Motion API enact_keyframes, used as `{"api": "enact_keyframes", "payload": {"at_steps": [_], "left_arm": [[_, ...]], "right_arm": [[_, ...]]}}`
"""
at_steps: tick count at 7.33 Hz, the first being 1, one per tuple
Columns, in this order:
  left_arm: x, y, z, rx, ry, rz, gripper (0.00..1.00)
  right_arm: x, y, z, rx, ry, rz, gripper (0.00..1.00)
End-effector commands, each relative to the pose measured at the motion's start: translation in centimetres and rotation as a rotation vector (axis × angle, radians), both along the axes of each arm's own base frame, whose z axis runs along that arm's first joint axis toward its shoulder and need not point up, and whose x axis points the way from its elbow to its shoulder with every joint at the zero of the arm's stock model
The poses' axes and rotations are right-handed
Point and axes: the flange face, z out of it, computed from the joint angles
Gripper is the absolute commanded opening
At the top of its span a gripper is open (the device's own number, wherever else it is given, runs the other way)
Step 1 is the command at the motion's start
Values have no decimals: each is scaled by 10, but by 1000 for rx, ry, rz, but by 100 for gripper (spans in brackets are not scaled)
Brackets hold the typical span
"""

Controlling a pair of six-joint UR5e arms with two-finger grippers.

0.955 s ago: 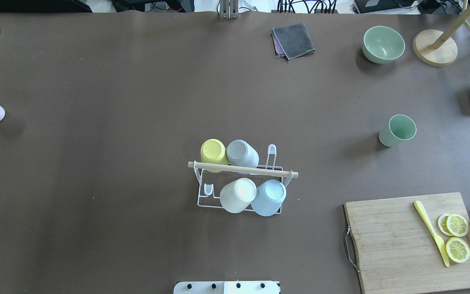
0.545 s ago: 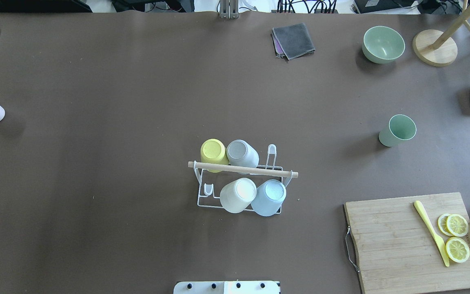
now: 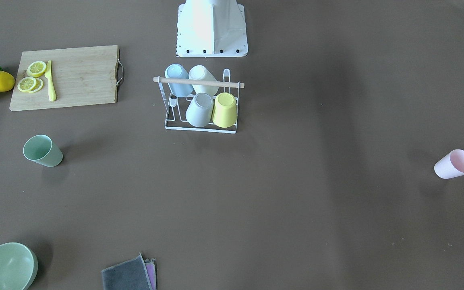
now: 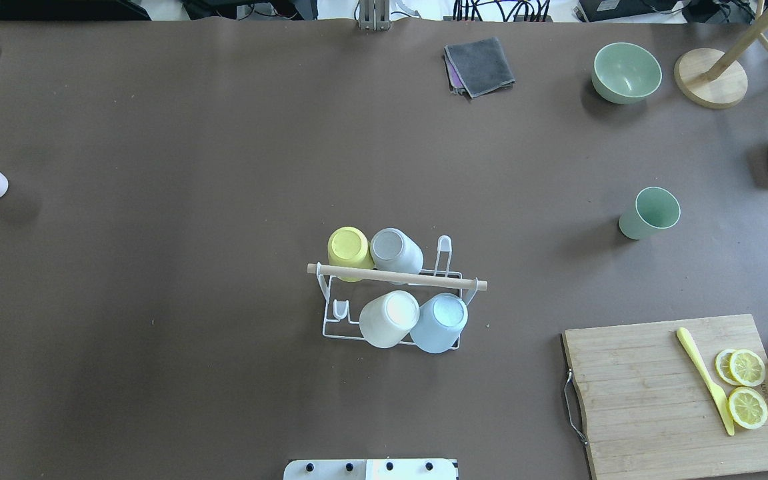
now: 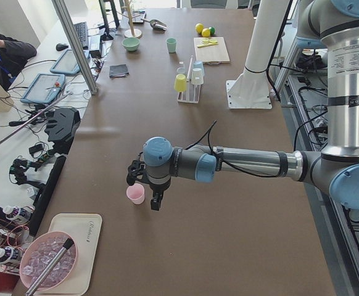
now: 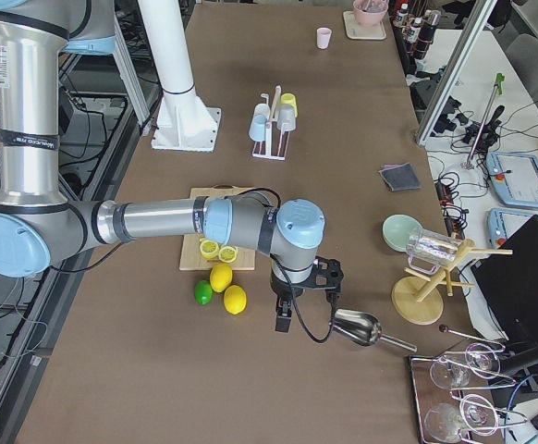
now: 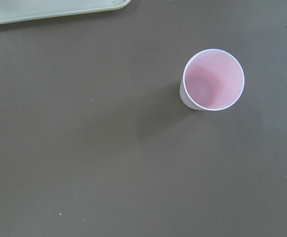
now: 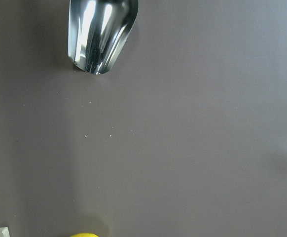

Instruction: Place cup on cup holder

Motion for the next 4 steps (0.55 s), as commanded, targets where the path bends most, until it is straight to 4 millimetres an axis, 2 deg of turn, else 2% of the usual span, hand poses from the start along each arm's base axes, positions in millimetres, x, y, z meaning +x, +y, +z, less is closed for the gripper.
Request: {"api": "enact_keyframes", "payload": {"at_steps": [1, 4], "left_arm": [[18, -3, -11, 25, -3, 41, 98], [28, -6, -13, 119, -55, 104, 98]], "right_arm": [[0, -1, -3, 7, -4, 1, 100], [0, 0, -2, 6, -5, 1, 100]]}}
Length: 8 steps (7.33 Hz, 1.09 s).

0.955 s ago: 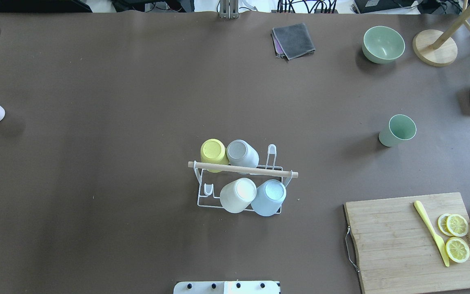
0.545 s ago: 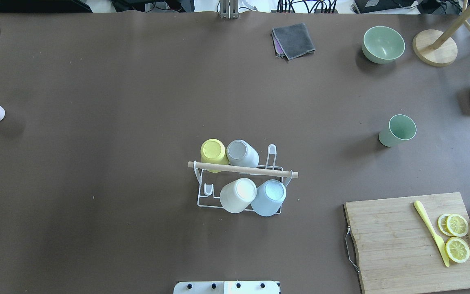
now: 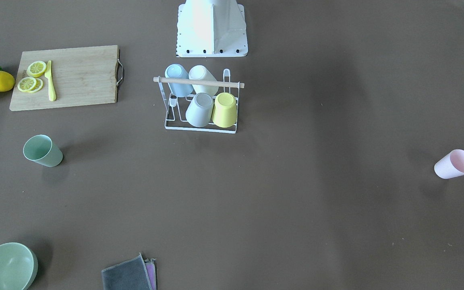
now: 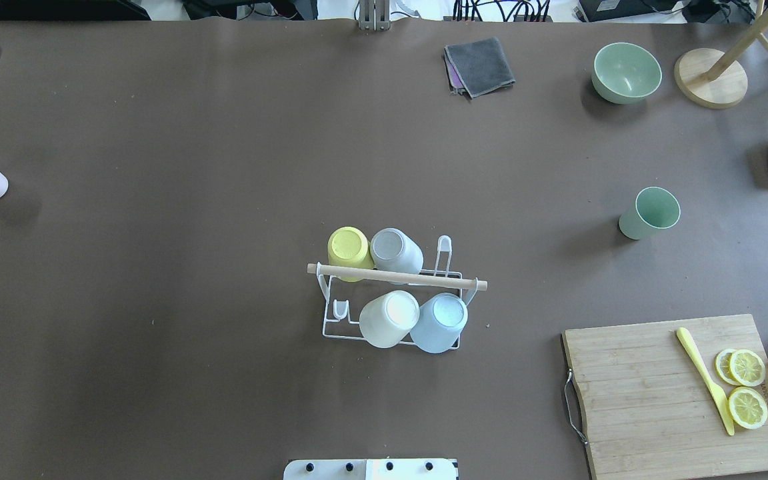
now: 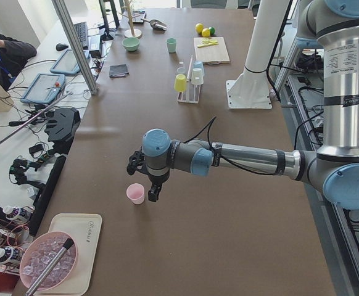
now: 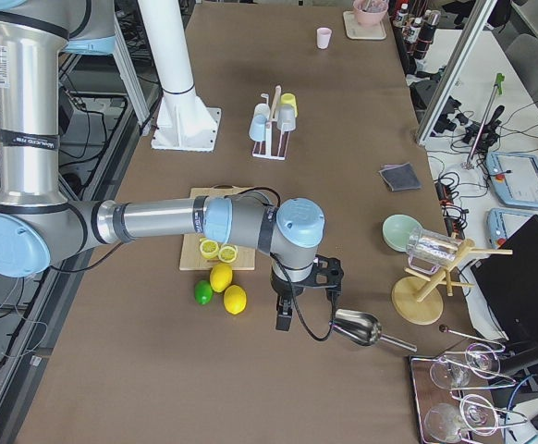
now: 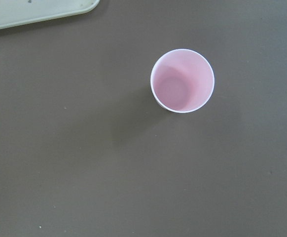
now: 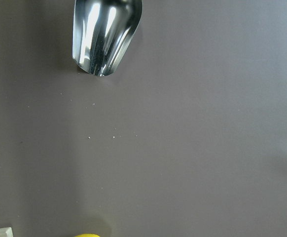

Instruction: Place cup on cup holder

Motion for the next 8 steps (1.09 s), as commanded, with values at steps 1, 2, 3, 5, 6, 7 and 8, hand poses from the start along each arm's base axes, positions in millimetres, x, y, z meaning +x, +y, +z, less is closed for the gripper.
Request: {"api": "enact_keyframes", "payload": {"at_steps": [1, 2, 3, 5, 6, 7, 8], "left_arm": [[6, -4, 0, 42, -42, 29, 98], [8, -7, -9, 79, -42, 50, 98], [10, -13, -22, 125, -34, 79, 98], [28, -13, -34, 145, -41, 136, 98], [47, -20, -42, 166, -41, 182, 98], [62, -24, -46, 143, -54, 215, 98], [66, -41, -65, 148, -106, 224, 98]], "right_arm": [[0, 0, 0, -1, -1, 0, 100], [0, 1, -1, 2, -3, -1, 100], [-1, 1, -2, 3, -9, 0, 100], [-1, 0, -2, 3, -13, 0, 100], [-1, 1, -1, 3, -17, 0, 100], [-2, 4, 1, 1, -17, -4, 100], [-2, 3, 3, 1, -18, -9, 100]]}}
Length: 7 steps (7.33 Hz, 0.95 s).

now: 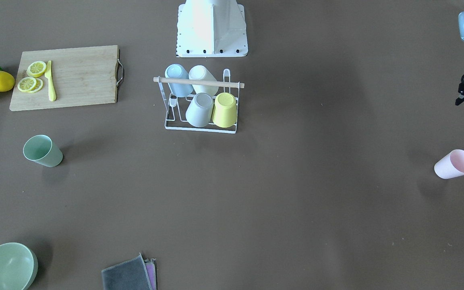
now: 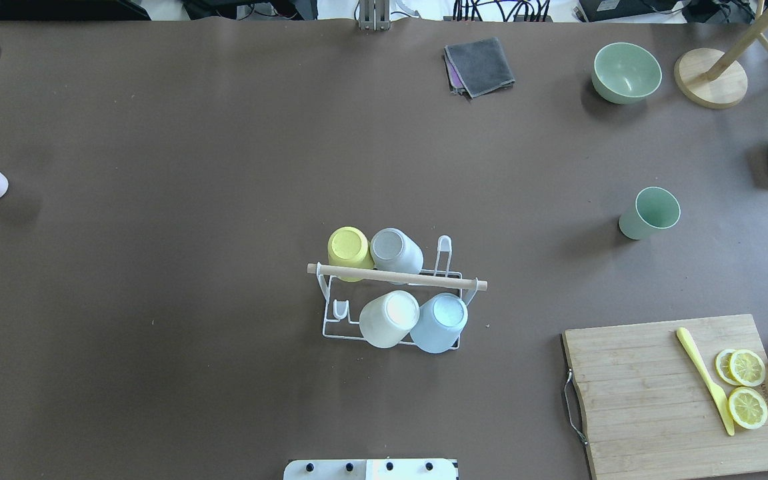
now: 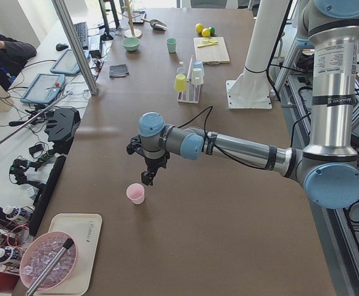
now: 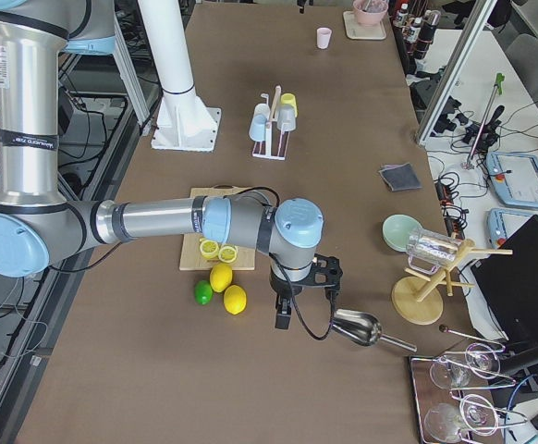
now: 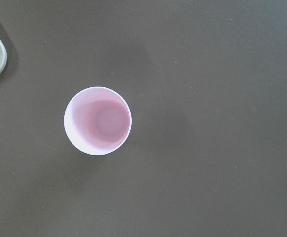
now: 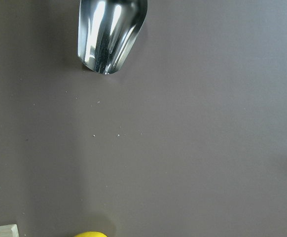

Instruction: Place cup on cup holder

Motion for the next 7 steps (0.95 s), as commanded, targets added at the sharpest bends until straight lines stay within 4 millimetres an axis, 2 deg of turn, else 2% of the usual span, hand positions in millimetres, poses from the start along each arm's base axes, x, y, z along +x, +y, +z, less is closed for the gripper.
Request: {"api": "enact_keyframes", "payload": {"at_steps": [1, 2, 3, 5, 6, 7], "left_arm": [[13, -29, -29, 12, -120, 76, 98], [13, -52, -52, 20, -216, 115, 98], [27, -59, -63, 9, -296, 160, 98], [87, -50, -53, 19, -409, 290, 98], [101, -46, -55, 30, -472, 379, 98], [101, -51, -60, 25, -546, 447, 98]], "right_arm": [[-1, 1, 4, -6, 0, -8, 100], [-3, 1, 4, -5, -11, -8, 100], [-3, 2, 6, -11, -20, -6, 100], [-7, 0, 5, -8, -23, -15, 100], [-10, -1, 3, -2, -31, -20, 100], [-16, -9, -4, 14, -28, -38, 100]]}}
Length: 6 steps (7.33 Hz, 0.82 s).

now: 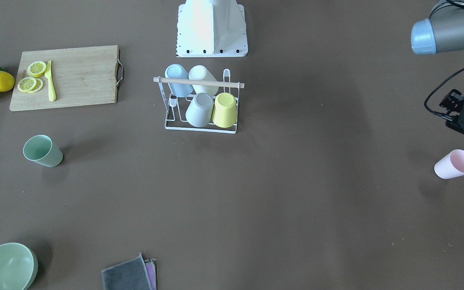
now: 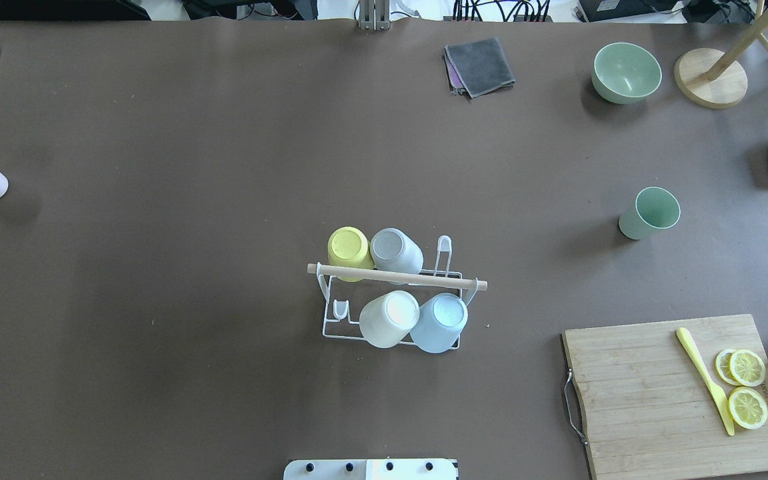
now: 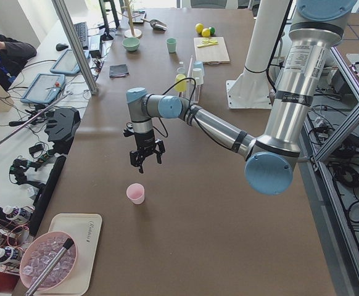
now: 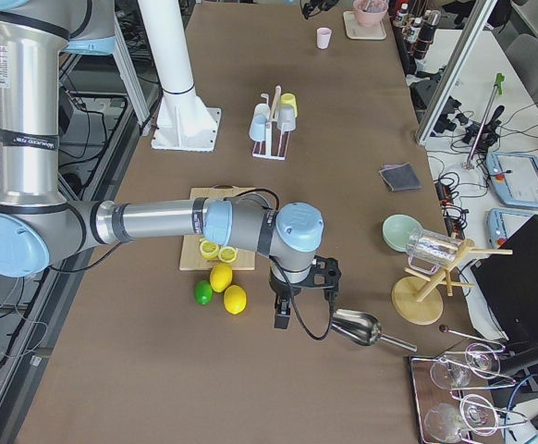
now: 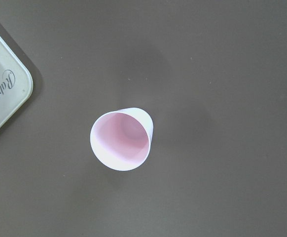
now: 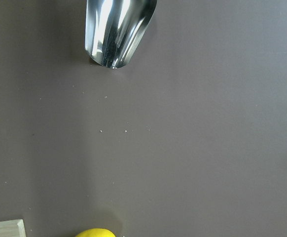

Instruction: Place cup on cup holder

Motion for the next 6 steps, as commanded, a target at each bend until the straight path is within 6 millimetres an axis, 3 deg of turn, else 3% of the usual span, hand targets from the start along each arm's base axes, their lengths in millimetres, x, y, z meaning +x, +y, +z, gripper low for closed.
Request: {"api": "enact_keyframes", "payload": {"at_steps": [1, 2, 4, 6], "left_arm": [[24, -5, -2, 16, -176, 181, 98], [44, -13, 3, 32, -229, 268, 98], [50, -36, -6, 115, -347, 376, 98], [91, -38, 8, 181, -443, 615, 98]], "right_arm": [[-18, -10, -12, 45, -10, -56, 100], [-36, -15, -17, 74, -61, -98, 100], [-52, -36, -40, 119, -98, -127, 100], [-98, -65, -66, 153, -102, -208, 100]]}}
